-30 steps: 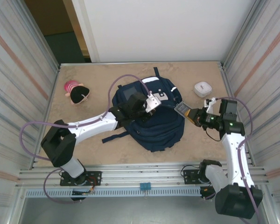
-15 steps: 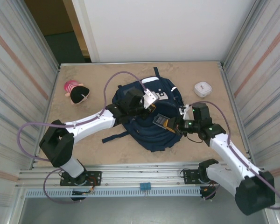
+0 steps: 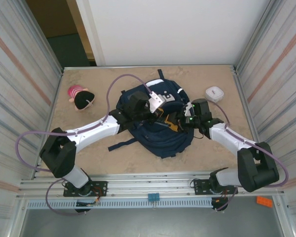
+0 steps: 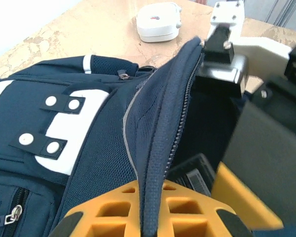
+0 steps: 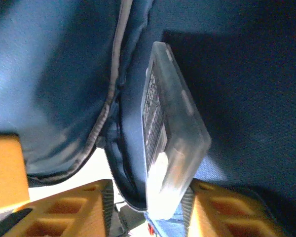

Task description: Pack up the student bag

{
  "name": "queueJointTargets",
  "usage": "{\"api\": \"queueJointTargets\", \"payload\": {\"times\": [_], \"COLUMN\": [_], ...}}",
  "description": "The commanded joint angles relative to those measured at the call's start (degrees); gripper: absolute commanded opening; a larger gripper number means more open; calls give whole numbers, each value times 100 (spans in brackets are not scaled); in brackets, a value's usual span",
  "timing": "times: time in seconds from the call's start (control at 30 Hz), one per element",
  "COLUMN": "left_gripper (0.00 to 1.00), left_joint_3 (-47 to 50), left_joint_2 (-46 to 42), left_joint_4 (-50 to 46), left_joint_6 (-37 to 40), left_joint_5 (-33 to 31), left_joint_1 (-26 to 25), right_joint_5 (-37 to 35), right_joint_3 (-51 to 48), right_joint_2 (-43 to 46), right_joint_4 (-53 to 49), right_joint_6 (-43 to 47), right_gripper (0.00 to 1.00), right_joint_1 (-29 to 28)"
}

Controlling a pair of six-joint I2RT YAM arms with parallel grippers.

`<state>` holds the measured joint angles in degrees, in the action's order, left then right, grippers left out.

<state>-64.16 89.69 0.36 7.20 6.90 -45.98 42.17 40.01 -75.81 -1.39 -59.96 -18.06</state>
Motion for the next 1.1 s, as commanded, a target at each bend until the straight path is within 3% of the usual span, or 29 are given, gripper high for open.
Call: {"api": "queueJointTargets", "payload": {"times": [0.0,0.17,0.27,0.47,0.6,0.87,1.07], "left_gripper": [9,9,9,9,9,9,9], "left_joint_3": [0,76,54,70,100,150,192], "left_joint_2": [-554,-545,-515,-483,-478,-487,-513], "left_joint_4": [623,710,720,806,889,1014,1036], "left_joint_6": [-80,-205,-224,-284,-356,-411,-422], "left_joint_5": [155,118,121,191,379,567,672], "left_joint_1": [-11,45,62,80,80,80,79], "right_joint_5": [-311,-809,-978,-1567,-1914,-1947,-2304], "right_joint_3": [318,425,288,-339,-412,-252,-11], "right_joint_2": [129,824,1210,1564,1279,290,-165], "right_joint_4": [-840,-2076,-2297,-1143,-249,660,661], "right_joint_6": [310,786,722,-263,-573,-868,-780], "right_gripper": [56,60,52,32,25,16,12], "right_joint_1": [355,626,436,-552,-921,-1103,-1027]}}
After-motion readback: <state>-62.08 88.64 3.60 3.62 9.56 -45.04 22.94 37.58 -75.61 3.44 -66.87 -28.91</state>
